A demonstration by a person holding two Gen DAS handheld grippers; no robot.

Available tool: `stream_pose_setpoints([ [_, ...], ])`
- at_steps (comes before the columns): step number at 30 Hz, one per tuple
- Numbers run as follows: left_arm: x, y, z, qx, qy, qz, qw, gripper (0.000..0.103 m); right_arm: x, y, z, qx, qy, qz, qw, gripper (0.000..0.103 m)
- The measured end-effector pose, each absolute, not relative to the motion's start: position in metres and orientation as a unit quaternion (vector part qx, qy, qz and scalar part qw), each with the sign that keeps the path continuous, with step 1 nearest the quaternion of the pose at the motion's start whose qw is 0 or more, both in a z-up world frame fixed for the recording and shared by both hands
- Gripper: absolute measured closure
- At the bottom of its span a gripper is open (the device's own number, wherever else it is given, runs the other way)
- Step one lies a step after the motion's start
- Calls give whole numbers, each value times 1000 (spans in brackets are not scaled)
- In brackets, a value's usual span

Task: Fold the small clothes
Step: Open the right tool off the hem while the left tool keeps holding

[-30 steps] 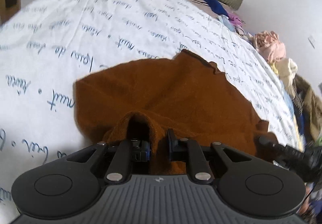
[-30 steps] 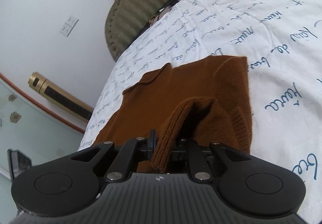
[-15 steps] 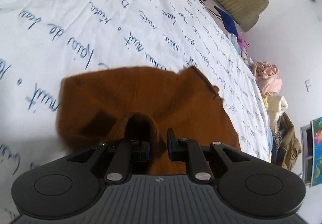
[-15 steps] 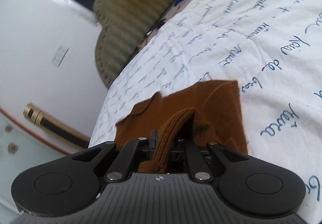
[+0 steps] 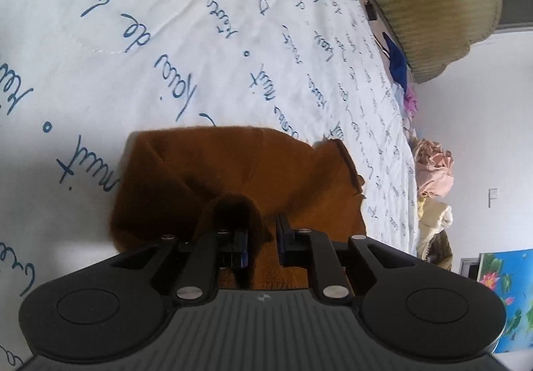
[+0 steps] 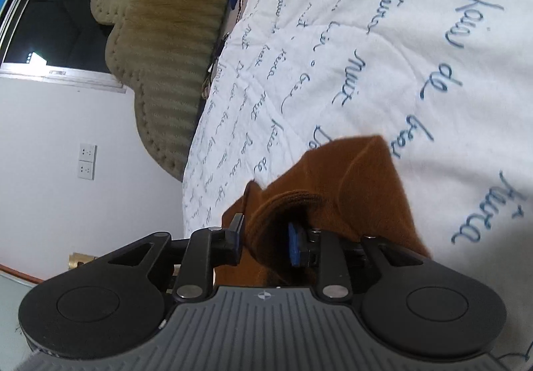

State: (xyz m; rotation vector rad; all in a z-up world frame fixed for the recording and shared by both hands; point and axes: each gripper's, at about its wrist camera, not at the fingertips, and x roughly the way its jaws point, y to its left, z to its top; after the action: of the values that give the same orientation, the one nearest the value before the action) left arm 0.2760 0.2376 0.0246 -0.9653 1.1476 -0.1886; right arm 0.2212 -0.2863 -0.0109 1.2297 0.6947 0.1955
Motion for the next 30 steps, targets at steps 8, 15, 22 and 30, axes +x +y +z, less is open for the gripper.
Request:
stream_pose_setpoints([
  [8, 253, 213, 42, -383, 522, -129, 751, 87, 205, -273, 10, 475, 374, 145, 783, 72],
  [15, 225, 205, 49, -367, 517, -160, 756, 66, 181, -265, 11, 446, 393, 181, 784, 69],
  [22, 218, 192, 41, -347, 527, -174, 756, 65, 189, -242, 13, 406, 383, 184, 809, 69],
  [30, 230, 186, 44, -324, 517, -179, 772, 96, 197, -232, 14, 390, 380, 174, 821, 89],
])
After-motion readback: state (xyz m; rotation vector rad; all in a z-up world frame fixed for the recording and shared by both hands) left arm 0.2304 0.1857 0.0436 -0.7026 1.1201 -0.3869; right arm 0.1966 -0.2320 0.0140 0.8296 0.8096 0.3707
